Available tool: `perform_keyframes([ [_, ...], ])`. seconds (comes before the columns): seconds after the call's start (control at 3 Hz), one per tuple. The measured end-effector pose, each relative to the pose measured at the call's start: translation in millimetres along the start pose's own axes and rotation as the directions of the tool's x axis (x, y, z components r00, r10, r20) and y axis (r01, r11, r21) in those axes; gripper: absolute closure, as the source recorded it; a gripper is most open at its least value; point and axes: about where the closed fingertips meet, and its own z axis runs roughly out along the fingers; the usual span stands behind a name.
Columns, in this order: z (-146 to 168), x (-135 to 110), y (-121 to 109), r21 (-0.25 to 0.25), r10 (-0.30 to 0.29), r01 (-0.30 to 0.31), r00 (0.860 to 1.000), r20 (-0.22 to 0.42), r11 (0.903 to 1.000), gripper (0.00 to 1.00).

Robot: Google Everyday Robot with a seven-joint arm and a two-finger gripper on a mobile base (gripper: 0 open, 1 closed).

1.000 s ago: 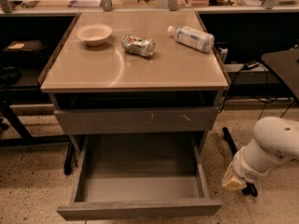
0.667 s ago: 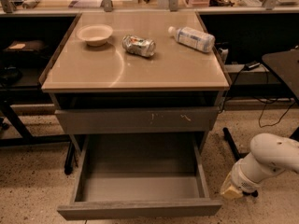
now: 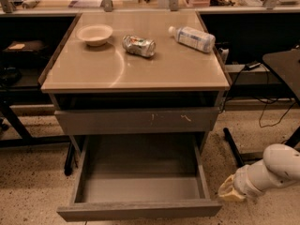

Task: Close middle drawer

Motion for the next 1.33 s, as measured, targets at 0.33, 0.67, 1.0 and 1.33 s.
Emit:
perform_keyframes([
  [0.33,-27.2,-10.9,18.7,0.023,-0.05,0.048,0.991,0.121,0.9986,1.0],
  [0.67,-24.0,-11.5,17.9,0.021,-0.051,0.049,0.993,0.111,0.9986,1.0],
  [1.0,3.4,-17.4,31.8,-0.008,-0.088,0.089,0.99,0.112,0.996,1.0],
  [1.33,58.9,-41.9,75.1,-0.096,-0.205,0.218,0.97,0.131,0.9712,1.0],
])
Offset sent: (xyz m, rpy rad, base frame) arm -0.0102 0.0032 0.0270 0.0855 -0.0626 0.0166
